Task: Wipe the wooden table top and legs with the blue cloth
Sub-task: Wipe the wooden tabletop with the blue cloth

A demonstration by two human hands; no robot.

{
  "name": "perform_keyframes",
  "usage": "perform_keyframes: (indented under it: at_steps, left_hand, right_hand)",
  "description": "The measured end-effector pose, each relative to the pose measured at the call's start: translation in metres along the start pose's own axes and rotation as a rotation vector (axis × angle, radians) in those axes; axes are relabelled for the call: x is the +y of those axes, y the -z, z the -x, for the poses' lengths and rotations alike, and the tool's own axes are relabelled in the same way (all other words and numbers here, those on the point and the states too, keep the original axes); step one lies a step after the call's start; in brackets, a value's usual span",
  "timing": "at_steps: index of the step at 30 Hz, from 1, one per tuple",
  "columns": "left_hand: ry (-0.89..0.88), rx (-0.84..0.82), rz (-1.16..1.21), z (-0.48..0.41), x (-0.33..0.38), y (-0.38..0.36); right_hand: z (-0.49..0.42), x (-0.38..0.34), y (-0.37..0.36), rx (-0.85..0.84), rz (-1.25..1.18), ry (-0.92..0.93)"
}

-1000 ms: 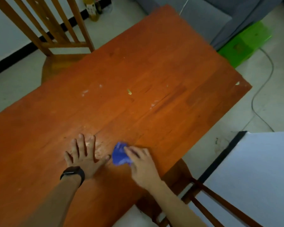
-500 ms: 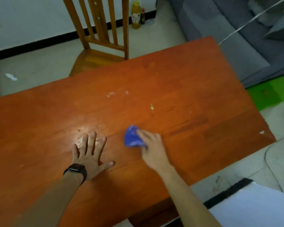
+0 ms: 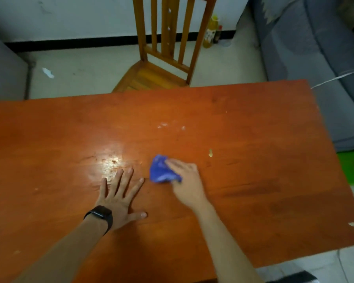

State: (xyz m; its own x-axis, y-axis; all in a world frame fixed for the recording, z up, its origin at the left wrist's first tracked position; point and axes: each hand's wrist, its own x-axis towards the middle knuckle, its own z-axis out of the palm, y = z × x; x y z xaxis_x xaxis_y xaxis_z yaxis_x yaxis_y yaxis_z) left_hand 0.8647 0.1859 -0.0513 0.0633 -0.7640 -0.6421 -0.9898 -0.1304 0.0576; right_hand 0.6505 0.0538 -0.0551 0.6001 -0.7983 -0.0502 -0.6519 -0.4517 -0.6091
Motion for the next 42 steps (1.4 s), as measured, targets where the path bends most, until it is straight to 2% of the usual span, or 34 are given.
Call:
perform_keyframes:
  at_steps: [2, 4, 6, 7, 9, 12, 13, 15, 18, 19, 21, 23, 26, 28, 29, 30, 33, 35, 37, 39, 42]
  left_hand:
    - [-0.01, 0.019, -0.008, -0.001, -0.001, -0.003]
    - [-0.013, 0.032, 0.0, -0.002, -0.001, -0.007]
    - [-0.019, 0.049, 0.004, -0.003, -0.001, -0.007]
    - [-0.019, 0.043, 0.005, -0.003, -0.001, -0.005]
    - [-0.019, 0.039, 0.009, -0.002, 0.0, -0.001]
    - [-0.035, -0.001, 0.035, -0.001, 0.0, 0.0]
    - [-0.03, -0.003, 0.02, -0.001, 0.0, 0.002]
    - [-0.006, -0.038, 0.048, -0.001, 0.0, 0.007]
    - [-0.052, 0.002, -0.007, -0.003, 0.002, 0.003]
    - [-0.04, -0.029, -0.002, -0.002, 0.003, 0.005]
    - [-0.033, -0.081, -0.017, -0.002, 0.003, 0.012]
    - [-0.034, -0.132, -0.019, -0.001, 0.002, 0.013]
    - [-0.044, -0.167, -0.026, 0.0, 0.003, 0.015]
    - [-0.047, -0.149, -0.025, 0.0, 0.003, 0.015]
    - [-0.047, -0.14, -0.017, 0.0, 0.003, 0.016]
    - [-0.051, -0.137, -0.013, 0.0, 0.003, 0.016]
    - [-0.047, -0.147, -0.011, 0.002, 0.003, 0.018]
    - [-0.041, -0.146, -0.018, 0.001, 0.003, 0.017]
    - [-0.032, -0.132, -0.017, 0.002, 0.003, 0.015]
    - [-0.033, -0.136, -0.024, 0.005, 0.003, 0.015]
    - [-0.048, -0.103, -0.034, 0.003, 0.003, 0.013]
  right_hand:
    - [-0.041, 0.055, 0.032, 0.291, 0.087, -0.167]
    - [-0.077, 0.098, 0.073, 0.478, 0.189, -0.424]
    - [-0.1, 0.092, 0.078, 0.52, 0.191, -0.681]
    - [-0.104, 0.069, 0.067, 0.514, 0.194, -0.703]
    - [-0.094, 0.017, 0.03, 0.383, 0.231, -0.42]
    - [-0.078, -0.025, -0.016, -0.172, 0.064, 0.032]
    - [-0.09, -0.019, -0.014, -0.251, -0.047, 0.104]
    - [-0.134, 0.012, 0.004, -0.1, -0.077, 0.055]
    - [-0.202, 0.053, 0.047, 0.175, 0.094, -0.27]
    - [-0.214, 0.055, 0.054, 0.203, 0.117, -0.36]
    - [-0.216, 0.037, 0.047, 0.225, 0.122, -0.384]
    - [-0.184, 0.011, 0.026, 0.101, 0.061, -0.217]
    - [-0.1, -0.019, 0.002, -0.251, -0.076, 0.002]
    - [-0.077, -0.026, 0.015, -0.519, -0.204, -0.017]
    - [-0.087, -0.023, 0.024, -0.58, -0.231, -0.05]
    - [-0.104, -0.015, 0.031, -0.53, -0.217, -0.086]
    - [-0.167, 0.007, 0.046, -0.119, -0.109, -0.189]
    - [-0.179, 0.006, 0.037, 0.001, -0.078, -0.263]
    - [-0.148, -0.006, 0.02, 0.013, -0.082, -0.247]
    - [-0.082, -0.018, 0.005, -0.062, -0.052, -0.145]
    - [0.008, -0.036, 0.004, -0.367, -0.146, -0.151]
